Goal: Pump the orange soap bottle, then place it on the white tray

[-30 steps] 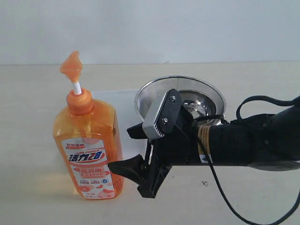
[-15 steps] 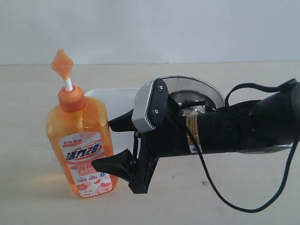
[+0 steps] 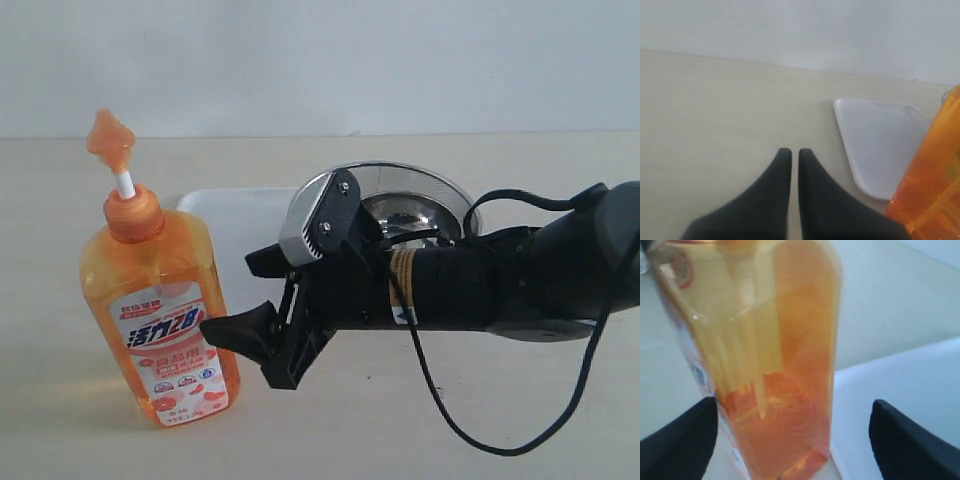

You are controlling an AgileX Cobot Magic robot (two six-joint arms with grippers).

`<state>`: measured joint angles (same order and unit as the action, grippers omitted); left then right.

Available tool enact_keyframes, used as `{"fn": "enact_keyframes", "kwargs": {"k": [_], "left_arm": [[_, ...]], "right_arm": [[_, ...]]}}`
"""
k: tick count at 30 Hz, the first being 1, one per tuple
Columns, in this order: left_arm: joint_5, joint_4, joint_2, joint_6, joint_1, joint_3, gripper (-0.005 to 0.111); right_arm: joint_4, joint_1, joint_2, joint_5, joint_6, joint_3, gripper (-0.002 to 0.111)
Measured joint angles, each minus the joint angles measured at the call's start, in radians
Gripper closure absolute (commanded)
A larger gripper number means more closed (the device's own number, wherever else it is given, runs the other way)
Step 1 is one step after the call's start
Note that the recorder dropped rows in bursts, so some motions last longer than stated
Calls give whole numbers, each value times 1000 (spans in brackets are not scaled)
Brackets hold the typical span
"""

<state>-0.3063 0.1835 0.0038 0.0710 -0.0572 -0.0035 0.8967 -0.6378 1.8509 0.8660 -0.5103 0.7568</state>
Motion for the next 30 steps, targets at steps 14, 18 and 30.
{"fn": "enact_keyframes", "kwargs": {"k": [14,18,30], "left_arm": [[0,0,0,0,0,0,102],[0,0,0,0,0,0,102],[0,0,0,0,0,0,102]], "right_arm": [[-77,0,0,-29,-17,0,35],[-49,0,0,-29,-17,0,35],[88,0,0,-15,97,0,35]]}}
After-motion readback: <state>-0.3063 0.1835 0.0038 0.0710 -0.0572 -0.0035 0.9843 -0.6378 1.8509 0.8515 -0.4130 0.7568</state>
